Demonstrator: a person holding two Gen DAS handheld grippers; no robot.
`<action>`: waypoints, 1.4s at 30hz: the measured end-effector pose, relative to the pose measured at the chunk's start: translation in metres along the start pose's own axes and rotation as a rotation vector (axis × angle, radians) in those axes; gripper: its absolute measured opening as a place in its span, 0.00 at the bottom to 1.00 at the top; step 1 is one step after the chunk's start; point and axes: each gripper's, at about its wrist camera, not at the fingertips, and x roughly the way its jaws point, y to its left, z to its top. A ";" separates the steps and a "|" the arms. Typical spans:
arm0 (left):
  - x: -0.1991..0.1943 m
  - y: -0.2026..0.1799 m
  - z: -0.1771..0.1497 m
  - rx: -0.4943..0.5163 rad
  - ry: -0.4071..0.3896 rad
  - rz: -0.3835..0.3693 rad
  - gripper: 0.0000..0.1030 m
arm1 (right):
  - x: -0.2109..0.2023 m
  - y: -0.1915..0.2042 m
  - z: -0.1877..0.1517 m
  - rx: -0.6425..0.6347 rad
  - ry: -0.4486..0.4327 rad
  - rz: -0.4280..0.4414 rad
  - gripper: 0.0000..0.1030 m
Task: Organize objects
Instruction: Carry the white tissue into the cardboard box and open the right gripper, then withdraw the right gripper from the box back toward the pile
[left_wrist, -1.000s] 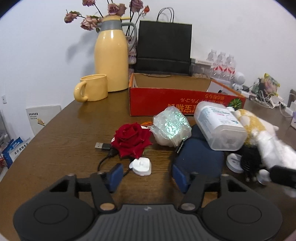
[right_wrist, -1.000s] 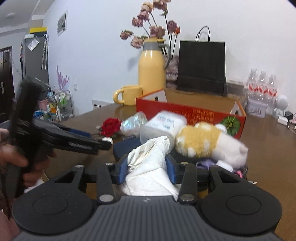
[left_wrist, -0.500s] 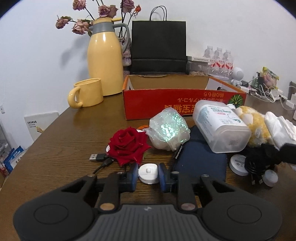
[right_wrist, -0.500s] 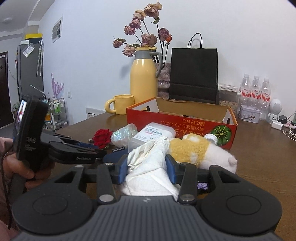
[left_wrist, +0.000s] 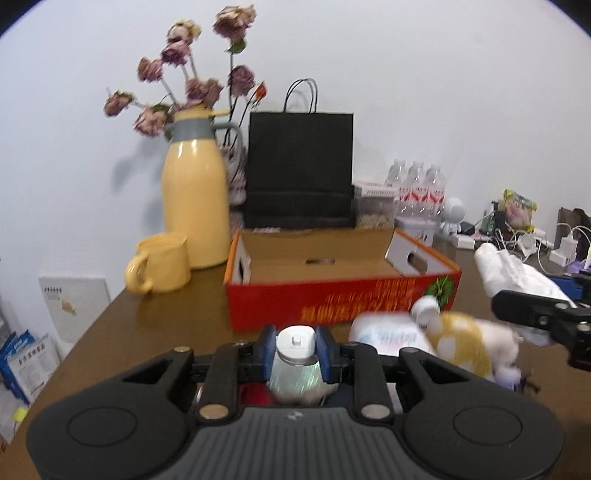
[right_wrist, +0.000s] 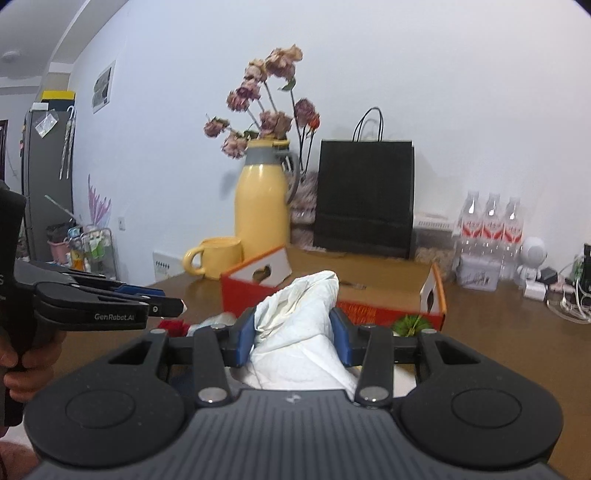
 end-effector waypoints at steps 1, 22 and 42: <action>0.004 -0.003 0.006 0.001 -0.007 0.000 0.21 | 0.005 -0.003 0.005 0.003 -0.003 -0.004 0.42; 0.144 -0.021 0.095 -0.050 0.029 0.044 0.21 | 0.156 -0.079 0.059 0.058 0.073 -0.029 0.42; 0.203 -0.014 0.096 0.010 0.078 0.110 1.00 | 0.222 -0.108 0.041 0.082 0.223 -0.107 1.00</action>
